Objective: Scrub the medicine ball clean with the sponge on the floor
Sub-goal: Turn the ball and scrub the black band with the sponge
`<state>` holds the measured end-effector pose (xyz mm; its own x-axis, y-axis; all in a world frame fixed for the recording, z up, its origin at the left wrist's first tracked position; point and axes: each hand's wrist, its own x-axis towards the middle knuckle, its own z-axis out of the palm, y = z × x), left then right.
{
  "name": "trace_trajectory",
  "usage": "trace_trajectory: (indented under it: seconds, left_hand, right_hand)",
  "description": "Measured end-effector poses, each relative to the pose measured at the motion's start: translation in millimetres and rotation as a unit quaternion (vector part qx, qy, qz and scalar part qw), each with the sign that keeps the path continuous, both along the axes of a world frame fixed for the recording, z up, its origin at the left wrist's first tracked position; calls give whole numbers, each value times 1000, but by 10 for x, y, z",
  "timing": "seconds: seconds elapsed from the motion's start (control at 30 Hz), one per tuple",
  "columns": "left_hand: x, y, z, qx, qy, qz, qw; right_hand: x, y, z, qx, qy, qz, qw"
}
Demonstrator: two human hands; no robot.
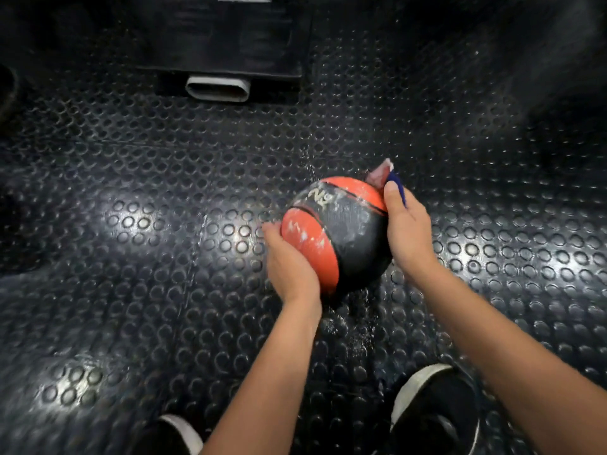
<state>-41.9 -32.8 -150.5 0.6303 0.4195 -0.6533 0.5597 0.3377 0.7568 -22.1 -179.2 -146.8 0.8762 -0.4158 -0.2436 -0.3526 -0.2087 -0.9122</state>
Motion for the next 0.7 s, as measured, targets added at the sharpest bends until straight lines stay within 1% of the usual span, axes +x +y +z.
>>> trace_trajectory:
  seconds: [0.03, 0.07, 0.13, 0.17, 0.3, 0.37, 0.43, 0.53, 0.57, 0.63, 0.7]
  left_hand:
    - [-14, -45, 22, -15, 1, 10, 1000]
    - [-13, -81, 53, -5, 1, 22, 1000]
    - [50, -84, 31, 40, -12, 39, 998]
    - [84, -61, 40, 50, -14, 35, 998]
    - [191, 139, -51, 34, -5, -2, 999]
    - [238, 189, -7, 69, 1, -15, 998]
    - [304, 193, 42, 75, 8, -2, 997]
    - [364, 128, 93, 29, 54, 33, 998]
    - [371, 87, 112, 44, 64, 37, 996]
    - [345, 7, 163, 113, 63, 38, 991]
    - [291, -52, 218, 151, 60, 31, 986]
  right_hand:
    - [1, 4, -2, 16, 16, -3, 1000]
    - [-10, 2, -12, 37, 29, -1, 999]
    - [-19, -4, -70, 85, 33, 4, 996]
    - [-29, -8, -69, 90, 38, 8, 995]
    - [-2, 98, 81, 35, 20, 42, 998]
    - [50, 167, 88, 67, 9, 36, 997]
    - [90, 234, 96, 66, 10, 24, 997]
    - [38, 306, 156, 12, -8, 11, 1000]
    - [16, 309, 155, 1, -15, 8, 1000]
    - [-21, 301, 163, -13, -39, 17, 999]
    - [-19, 307, 191, -40, -78, 52, 995]
